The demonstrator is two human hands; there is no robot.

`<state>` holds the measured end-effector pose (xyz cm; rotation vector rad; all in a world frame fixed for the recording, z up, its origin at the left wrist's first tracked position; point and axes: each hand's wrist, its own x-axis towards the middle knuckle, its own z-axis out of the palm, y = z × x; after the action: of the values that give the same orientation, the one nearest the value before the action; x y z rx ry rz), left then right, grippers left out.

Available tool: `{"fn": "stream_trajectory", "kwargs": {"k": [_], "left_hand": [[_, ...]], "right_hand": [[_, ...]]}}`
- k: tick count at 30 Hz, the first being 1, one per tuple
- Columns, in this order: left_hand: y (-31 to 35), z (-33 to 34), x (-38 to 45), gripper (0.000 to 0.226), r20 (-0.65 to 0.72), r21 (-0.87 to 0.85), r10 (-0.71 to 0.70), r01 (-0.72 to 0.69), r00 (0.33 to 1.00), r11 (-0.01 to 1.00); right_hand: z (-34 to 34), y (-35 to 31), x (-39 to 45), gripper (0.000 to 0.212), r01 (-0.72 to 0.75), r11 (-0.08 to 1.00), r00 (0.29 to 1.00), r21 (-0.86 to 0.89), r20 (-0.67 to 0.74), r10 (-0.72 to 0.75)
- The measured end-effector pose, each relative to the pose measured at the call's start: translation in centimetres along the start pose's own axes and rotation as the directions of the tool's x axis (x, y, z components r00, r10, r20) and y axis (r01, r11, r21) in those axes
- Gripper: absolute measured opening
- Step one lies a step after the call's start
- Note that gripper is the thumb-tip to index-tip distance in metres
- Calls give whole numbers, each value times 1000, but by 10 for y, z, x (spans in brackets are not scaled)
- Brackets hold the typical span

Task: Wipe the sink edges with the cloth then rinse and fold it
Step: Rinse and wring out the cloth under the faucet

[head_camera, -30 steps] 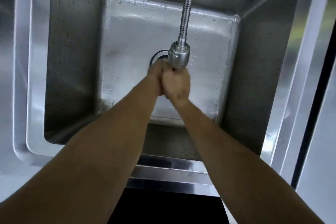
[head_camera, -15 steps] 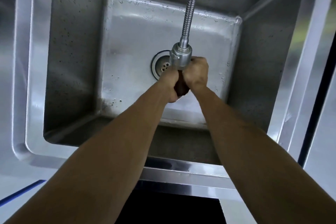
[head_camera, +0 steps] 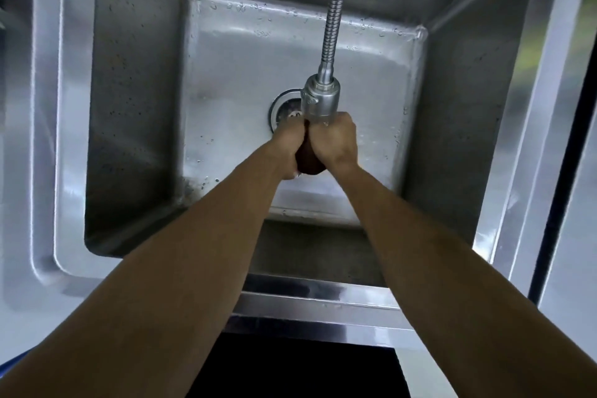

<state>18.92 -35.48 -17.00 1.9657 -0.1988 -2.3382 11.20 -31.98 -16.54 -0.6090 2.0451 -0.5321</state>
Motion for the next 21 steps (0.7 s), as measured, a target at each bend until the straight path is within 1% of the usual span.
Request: {"fn": "stream_trajectory", "kwargs": {"k": [2, 3, 5, 6, 7, 8, 9, 10, 11, 13, 14, 15, 17, 19, 21], "left_hand": [[-3, 2, -7, 26, 11, 125, 63, -64, 998, 990], [-4, 2, -8, 24, 16, 148, 96, -97, 995, 984], [-3, 0, -12, 16, 27, 117, 134, -136, 991, 984], [1, 0, -14, 13, 15, 100, 151, -152, 988, 983], [4, 1, -15, 13, -23, 73, 160, -158, 987, 985], [8, 2, -14, 19, -76, 46, 161, -158, 984, 986], [10, 3, -10, 25, -100, -1, 160, -161, 982, 987], [8, 5, -10, 31, -113, -24, 159, -163, 981, 986], [5, 7, -10, 35, -116, -46, 149, -155, 982, 987], [-8, 12, -9, 36, -80, 18, 94, -93, 992, 996], [-15, 14, -9, 34, -83, 110, 74, -65, 994, 992], [-19, 14, -10, 32, -109, 203, 76, -52, 991, 978], [-17, 9, -9, 30, -143, 282, 105, -61, 984, 957], [-9, 5, -12, 26, -141, 309, 119, -71, 983, 948], [-5, 1, -16, 26, -100, 267, 135, -104, 986, 958]], "right_hand": [[-20, 3, 16, 47, -54, 998, 998, -23, -35, 54], [-23, 5, 20, 49, -73, 997, 996, -3, -42, 73], [-15, 7, 10, 48, -131, 989, 991, 74, 2, 131], [-4, 7, -3, 43, -164, 975, 986, 149, 36, 160], [8, 6, -18, 38, -188, 955, 981, 230, 84, 173], [20, 6, -30, 37, -195, 939, 978, 284, 122, 167], [25, 3, -40, 38, -180, 932, 981, 314, 130, 145], [25, 2, -40, 40, -163, 935, 985, 315, 112, 134], [21, 0, -34, 40, -143, 949, 989, 280, 66, 130], [7, 4, -11, 37, -126, 982, 990, 142, -45, 133], [0, 7, 1, 38, -120, 989, 989, 92, -72, 127], [-6, 9, 11, 40, -111, 992, 991, 54, -70, 115], [-8, 10, 19, 40, -93, 996, 995, 0, -41, 93], [-8, 11, 22, 40, -104, 994, 994, 12, -24, 105], [-10, 9, 22, 47, -127, 987, 992, 100, -15, 129]]}}
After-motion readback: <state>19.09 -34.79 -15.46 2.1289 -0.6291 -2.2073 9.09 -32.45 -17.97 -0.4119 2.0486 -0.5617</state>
